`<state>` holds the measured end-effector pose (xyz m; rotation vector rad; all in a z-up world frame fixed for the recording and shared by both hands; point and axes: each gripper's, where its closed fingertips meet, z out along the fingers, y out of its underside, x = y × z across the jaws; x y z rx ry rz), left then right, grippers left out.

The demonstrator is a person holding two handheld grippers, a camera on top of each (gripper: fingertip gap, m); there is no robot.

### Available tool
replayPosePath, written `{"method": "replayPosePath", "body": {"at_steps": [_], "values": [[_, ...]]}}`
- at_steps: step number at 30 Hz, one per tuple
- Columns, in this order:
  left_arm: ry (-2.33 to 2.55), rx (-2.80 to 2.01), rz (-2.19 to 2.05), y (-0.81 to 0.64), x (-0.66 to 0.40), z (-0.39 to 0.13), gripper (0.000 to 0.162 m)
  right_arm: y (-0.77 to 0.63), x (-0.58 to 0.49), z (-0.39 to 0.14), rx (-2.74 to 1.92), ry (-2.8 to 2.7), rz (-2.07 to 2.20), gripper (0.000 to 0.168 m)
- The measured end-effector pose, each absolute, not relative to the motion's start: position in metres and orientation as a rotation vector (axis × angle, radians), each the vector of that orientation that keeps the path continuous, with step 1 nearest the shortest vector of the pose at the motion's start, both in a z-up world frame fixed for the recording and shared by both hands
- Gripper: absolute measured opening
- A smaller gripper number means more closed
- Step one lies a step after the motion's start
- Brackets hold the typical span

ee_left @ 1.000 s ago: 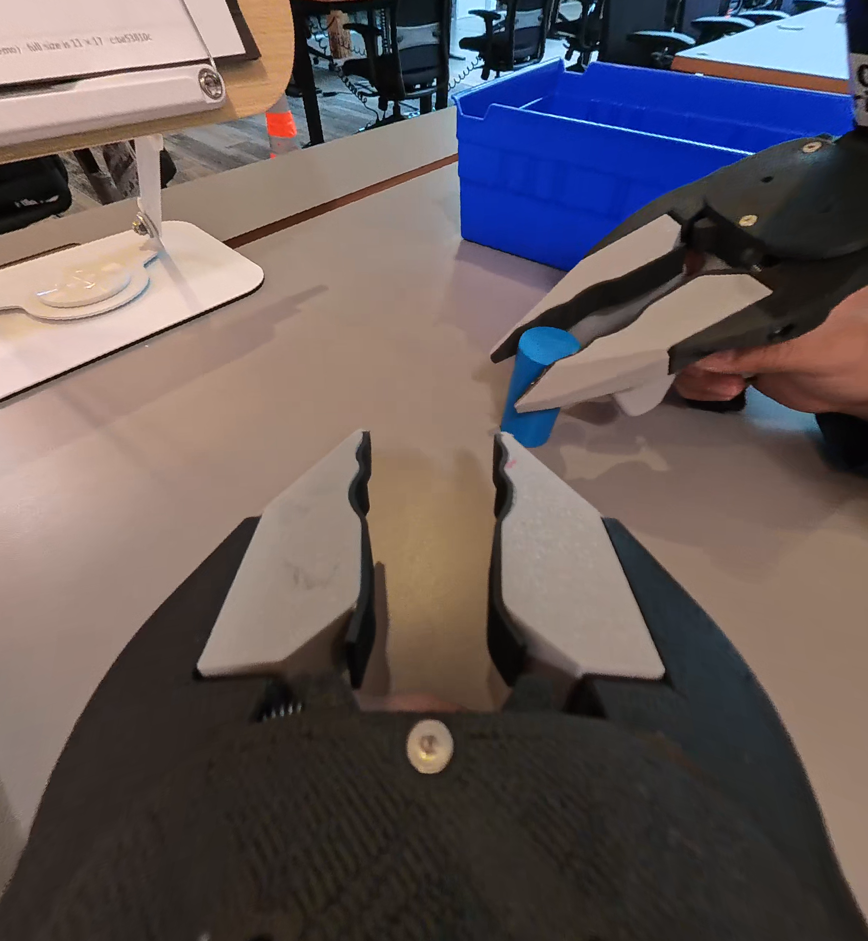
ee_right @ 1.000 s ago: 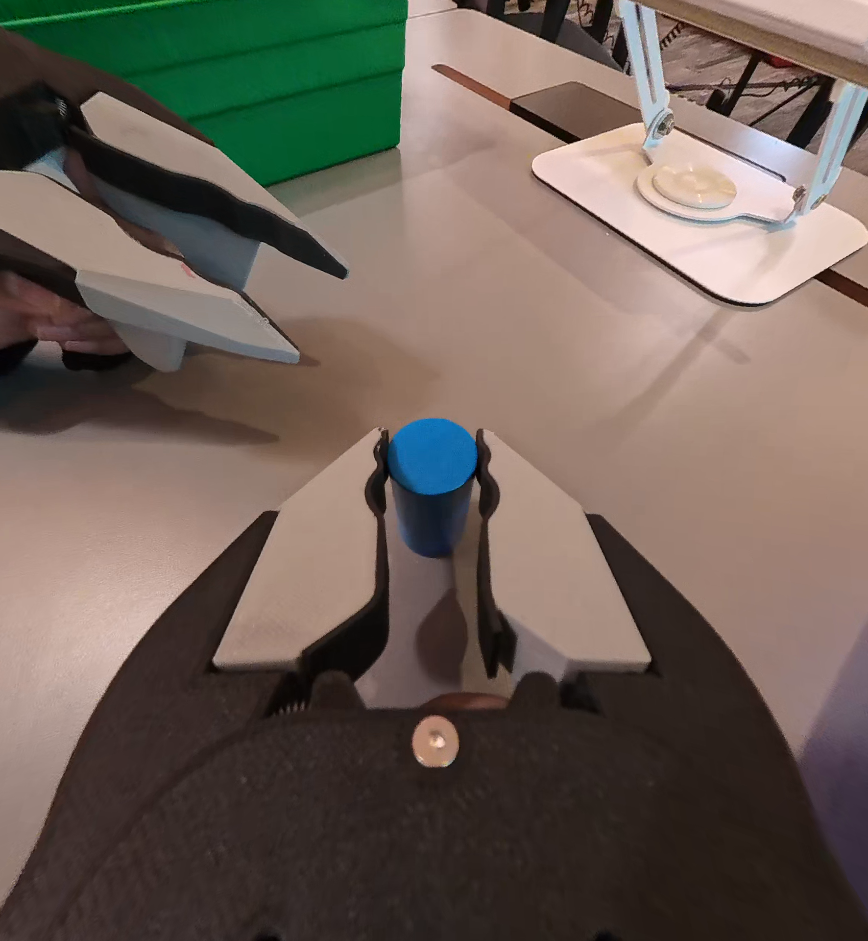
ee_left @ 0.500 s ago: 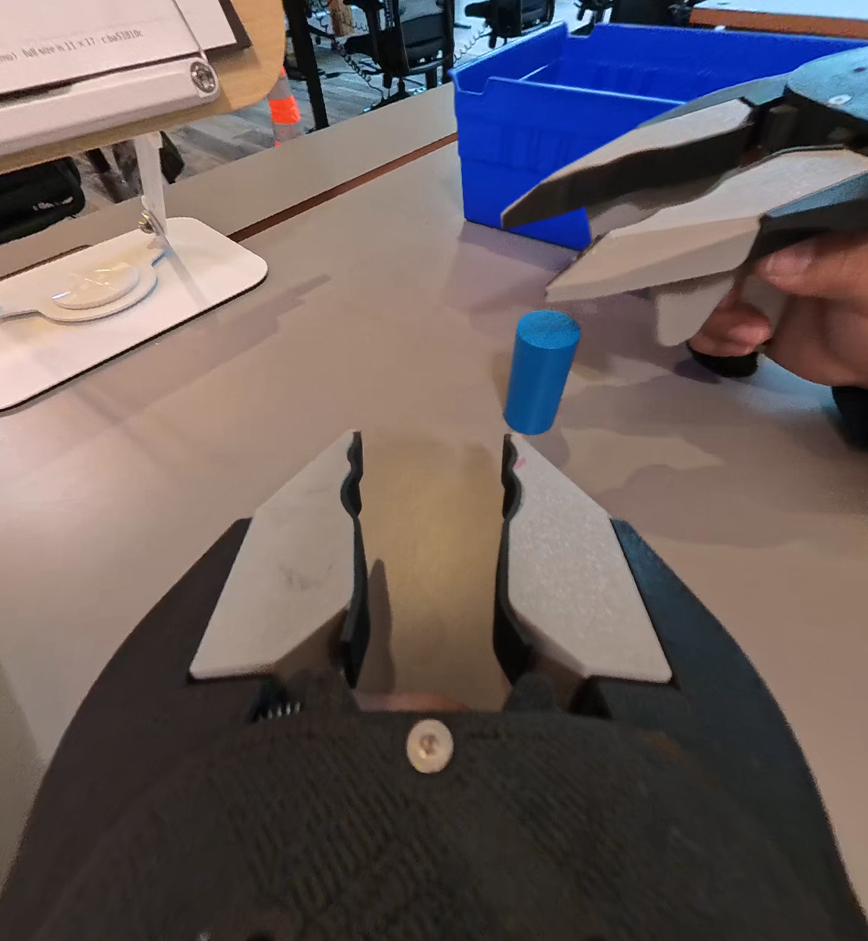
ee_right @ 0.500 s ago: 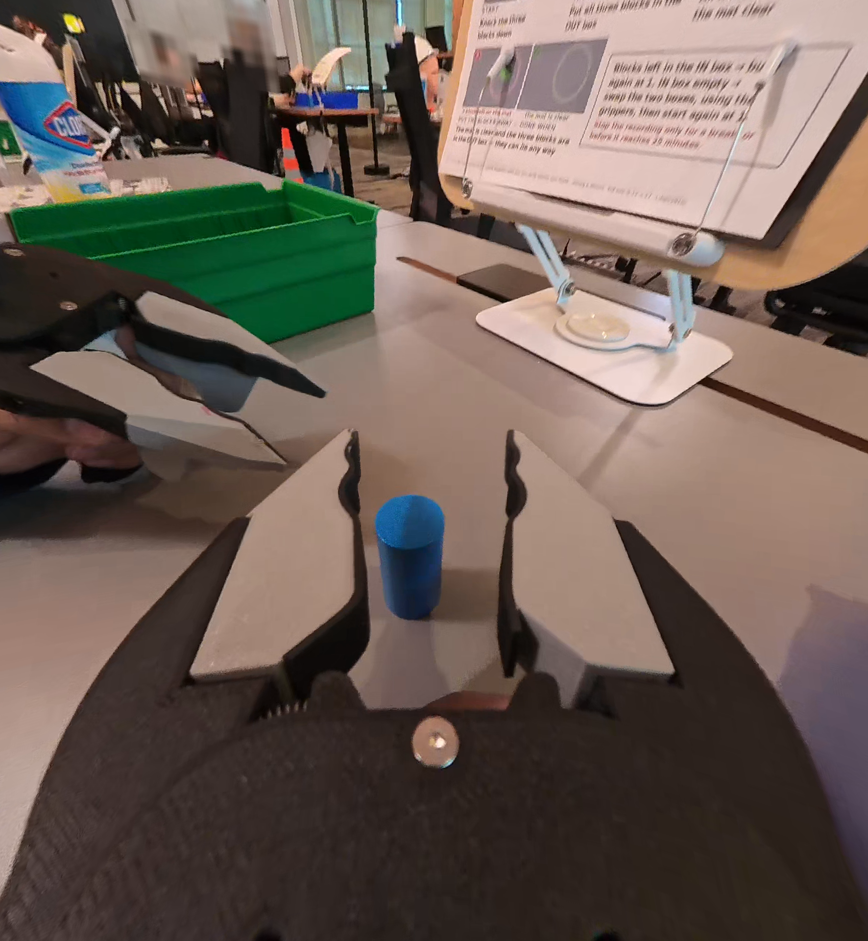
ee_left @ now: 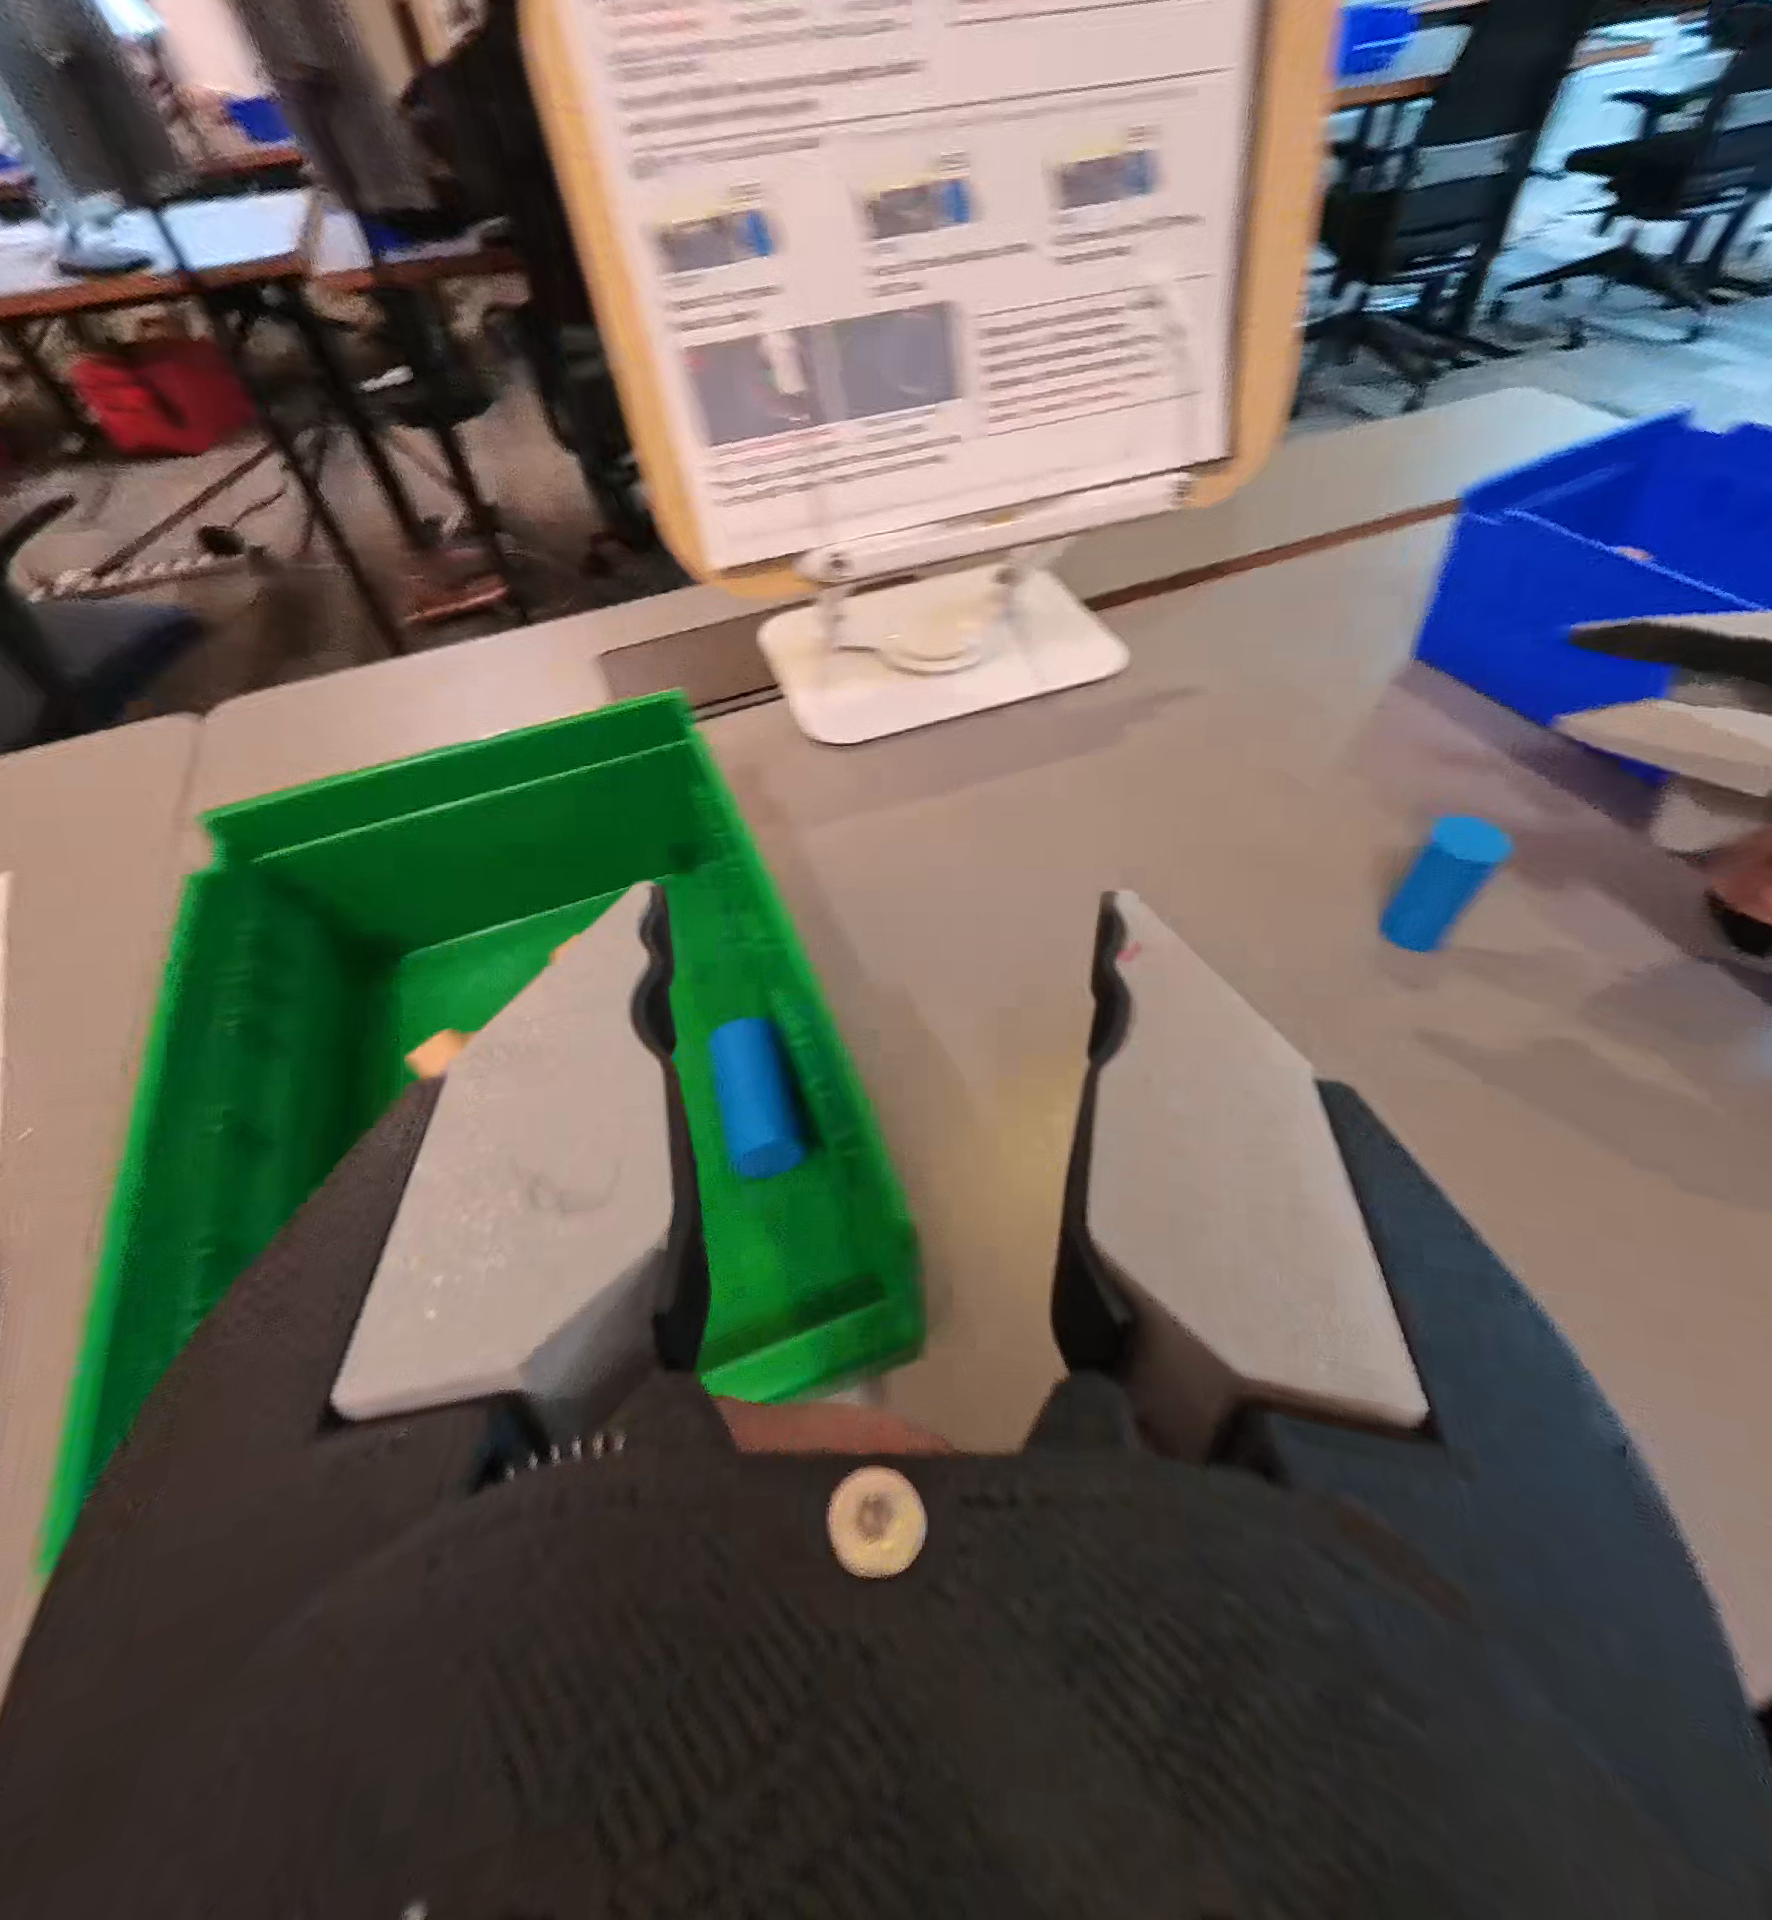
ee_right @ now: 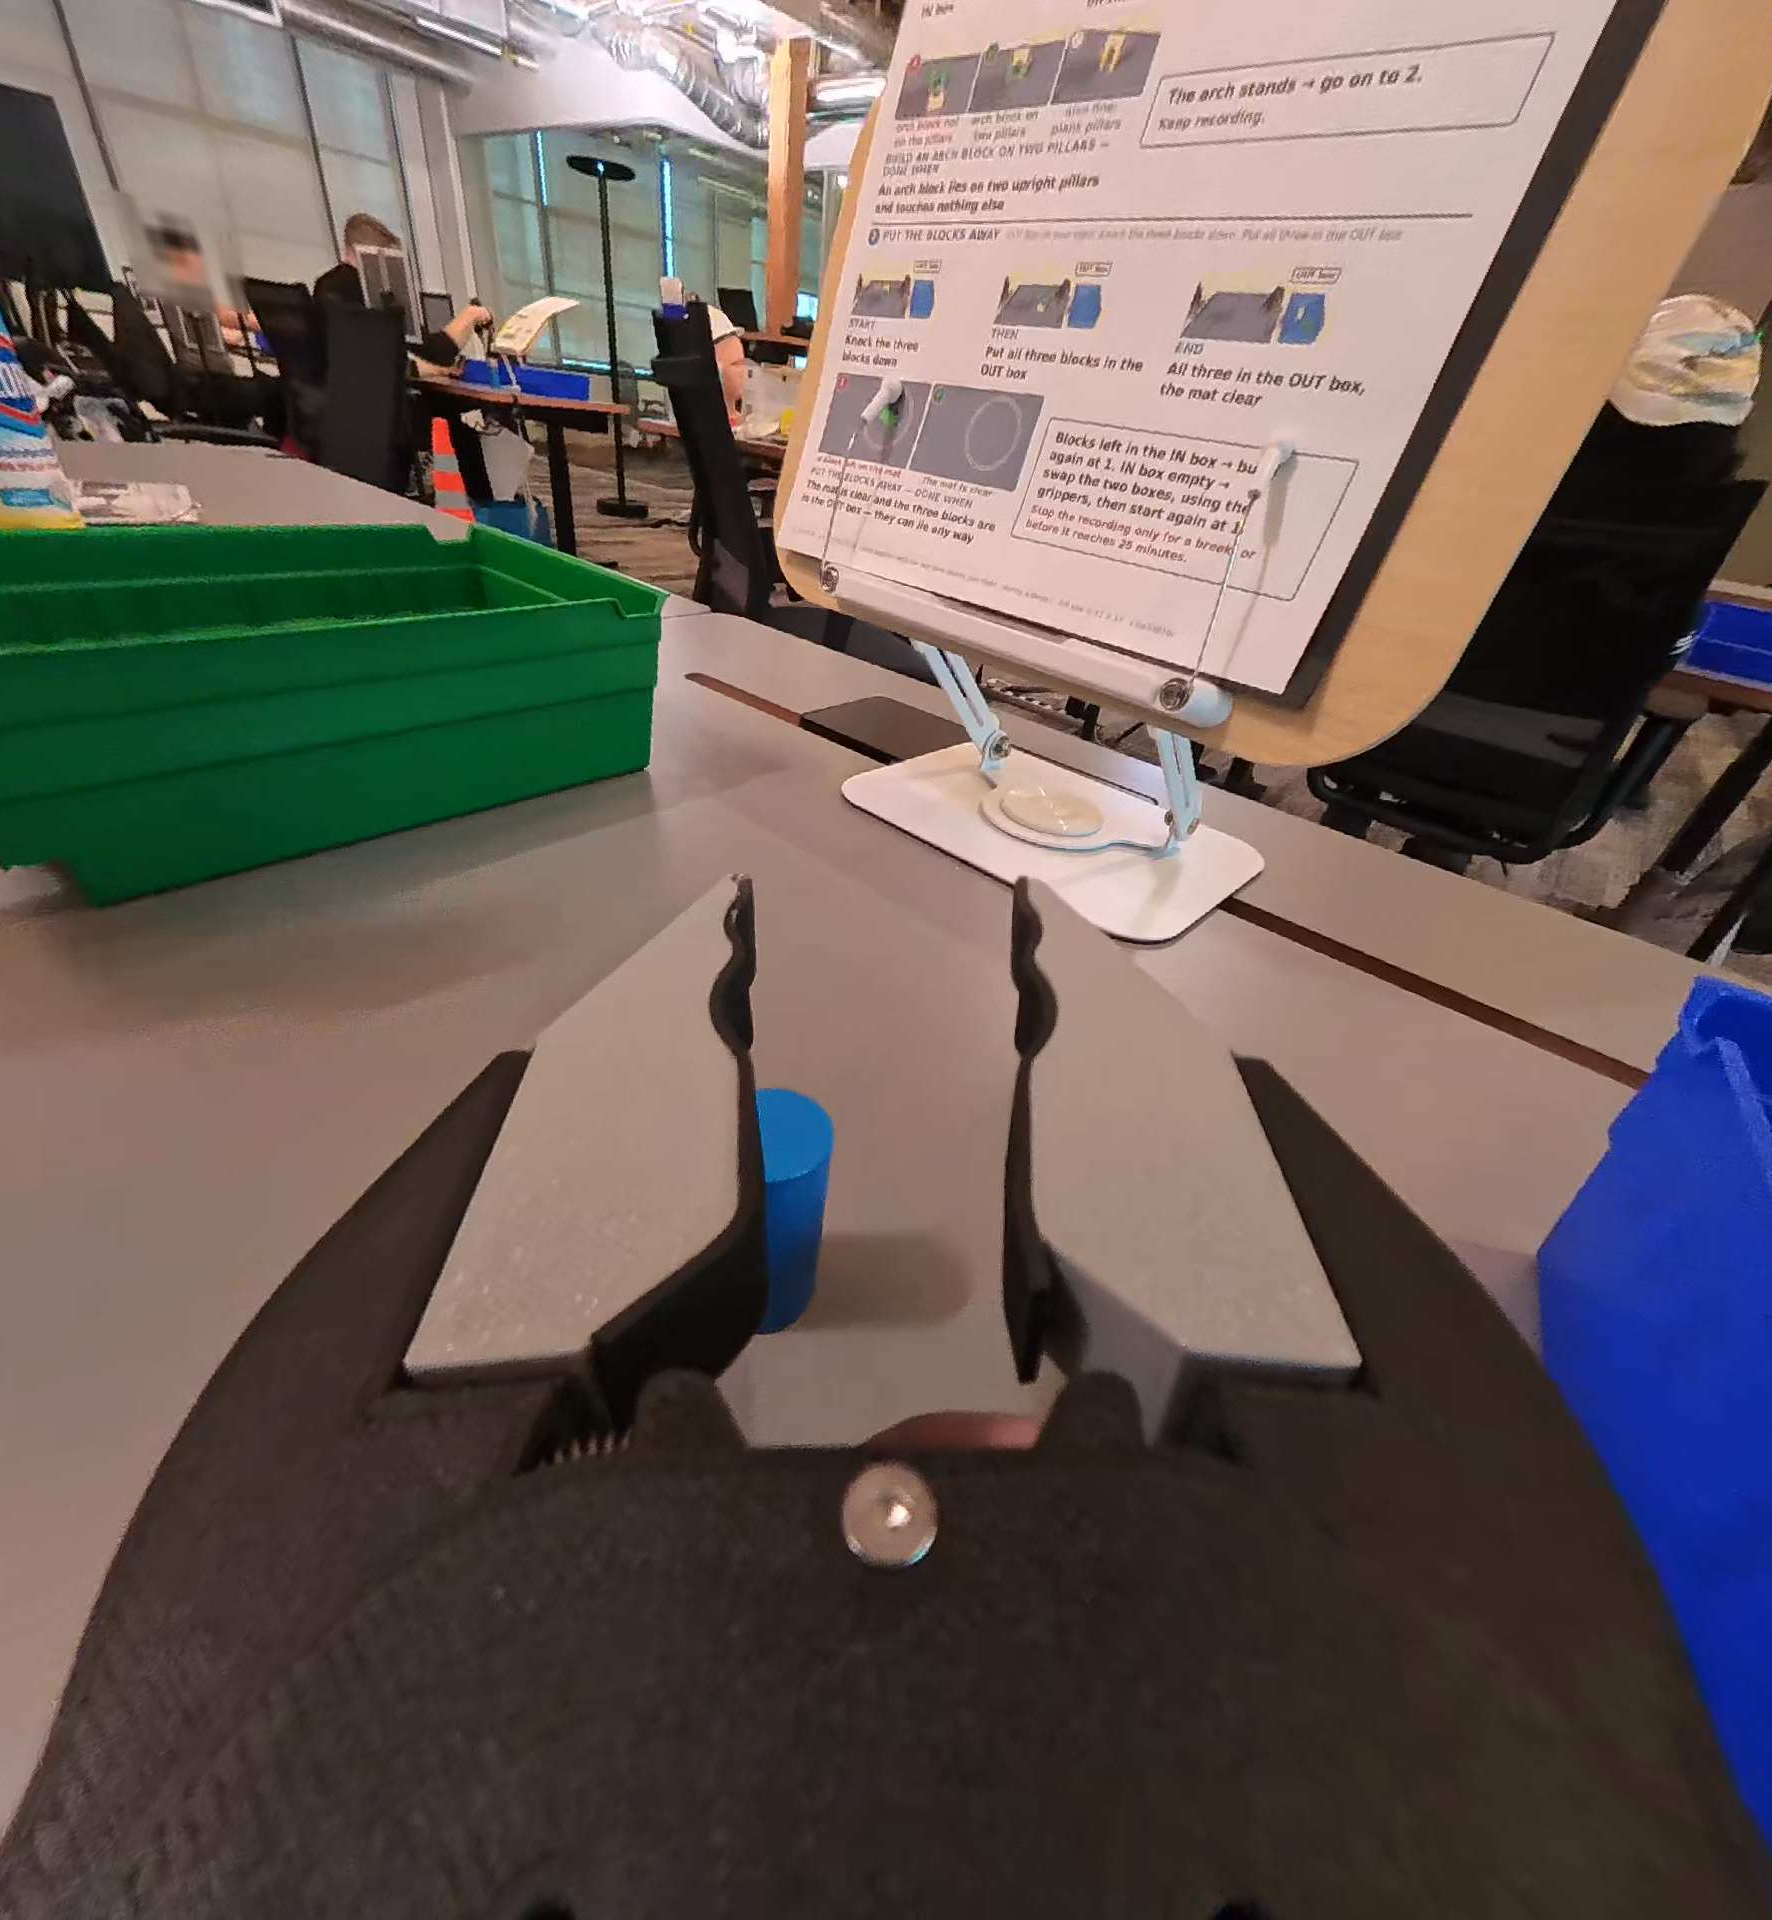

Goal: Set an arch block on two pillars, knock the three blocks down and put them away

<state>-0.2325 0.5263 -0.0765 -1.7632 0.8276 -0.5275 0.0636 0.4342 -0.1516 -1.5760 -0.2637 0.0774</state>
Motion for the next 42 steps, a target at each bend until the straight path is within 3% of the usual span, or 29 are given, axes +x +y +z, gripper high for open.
{"method": "replayPosePath", "body": {"at_steps": [3,8,14,16,18,21,23,30,38,42], "values": [[0.787,-1.933,-0.466,0.568,-0.257,-0.104,0.080,0.432,0.063,-0.149,-1.563,-0.271,0.056,0.046],[0.915,-2.279,-0.270,0.602,-0.270,-0.194,0.081,0.432,0.063,-0.154,-1.577,-0.289,0.022,0.045],[1.056,-2.483,-0.259,0.604,-0.255,-0.254,0.078,0.432,0.059,-0.153,-1.572,-0.308,0.018,0.045],[1.105,-2.545,-0.262,0.599,-0.249,-0.269,0.065,0.432,0.058,-0.153,-1.571,-0.315,0.015,0.045],[1.156,-2.578,-0.183,0.599,-0.251,-0.281,0.064,0.432,0.057,-0.153,-1.572,-0.324,0.011,0.044],[1.195,-2.564,-0.130,0.602,-0.249,-0.281,0.055,0.432,0.056,-0.153,-1.573,-0.334,0.003,0.044],[1.226,-2.547,-0.135,0.601,-0.246,-0.281,0.030,0.432,0.056,-0.153,-1.575,-0.337,-0.001,0.044],[1.172,-2.470,-0.091,0.613,-0.258,-0.268,0.029,0.433,0.052,-0.157,-1.585,-0.354,-0.002,0.044],[0.884,-2.265,-0.339,0.629,-0.275,-0.197,0.027,0.433,0.048,-0.158,-1.586,-0.377,-0.014,0.044],[0.893,-2.264,-0.364,0.624,-0.286,-0.200,0.027,0.435,0.047,-0.163,-1.603,-0.388,-0.019,0.044]]}}
